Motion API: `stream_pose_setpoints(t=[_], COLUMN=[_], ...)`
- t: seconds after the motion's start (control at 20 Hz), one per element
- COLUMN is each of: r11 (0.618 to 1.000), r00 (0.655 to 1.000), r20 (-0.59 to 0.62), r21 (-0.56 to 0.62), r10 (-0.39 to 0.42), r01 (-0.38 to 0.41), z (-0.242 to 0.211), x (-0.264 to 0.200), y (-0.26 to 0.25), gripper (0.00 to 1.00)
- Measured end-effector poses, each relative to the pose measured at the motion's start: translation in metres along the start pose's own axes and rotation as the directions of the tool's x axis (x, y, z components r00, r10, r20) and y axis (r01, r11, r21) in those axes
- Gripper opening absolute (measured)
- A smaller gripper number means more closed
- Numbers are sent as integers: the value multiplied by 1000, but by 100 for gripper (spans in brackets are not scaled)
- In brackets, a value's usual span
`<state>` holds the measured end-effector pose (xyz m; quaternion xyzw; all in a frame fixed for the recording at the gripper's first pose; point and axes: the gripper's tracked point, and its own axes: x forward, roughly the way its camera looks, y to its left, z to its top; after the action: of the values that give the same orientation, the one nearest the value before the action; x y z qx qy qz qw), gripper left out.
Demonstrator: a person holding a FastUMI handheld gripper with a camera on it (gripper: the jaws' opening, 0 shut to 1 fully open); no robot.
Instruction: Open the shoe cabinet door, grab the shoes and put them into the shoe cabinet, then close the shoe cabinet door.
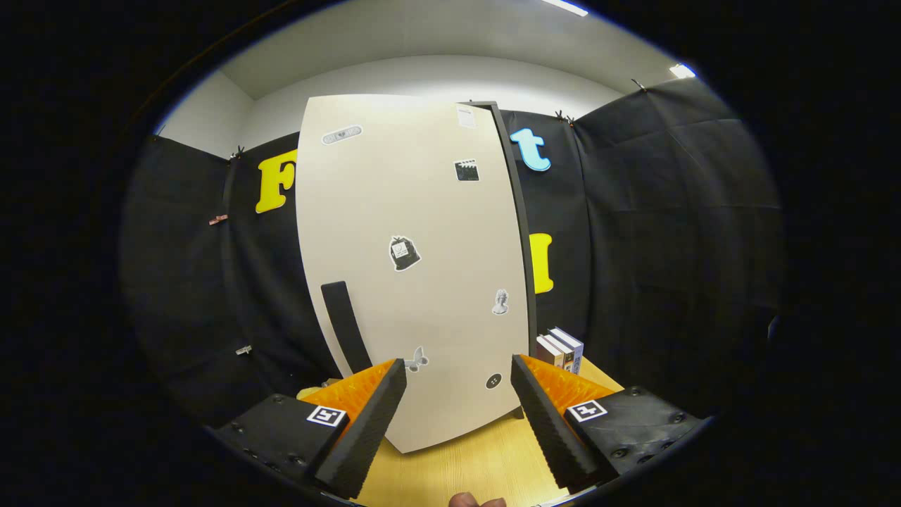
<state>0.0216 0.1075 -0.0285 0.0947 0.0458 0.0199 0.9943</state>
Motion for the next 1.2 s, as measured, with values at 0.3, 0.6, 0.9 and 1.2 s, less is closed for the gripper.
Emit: stream_pose_setpoints(t=[0.3, 0.6, 0.9, 1.2], r11=[999, 998, 998, 998], r00=[1000, 1000, 1000, 1000], r20=[19, 16, 19, 20], r21=[-50, -53, -61, -56], r10=[13, 17, 14, 14], r01=[-13, -16, -13, -13], z=[7, 7, 9, 11], x=[0, 3, 2, -2], y=[8, 9, 7, 5], gripper=[98, 98, 98, 98])
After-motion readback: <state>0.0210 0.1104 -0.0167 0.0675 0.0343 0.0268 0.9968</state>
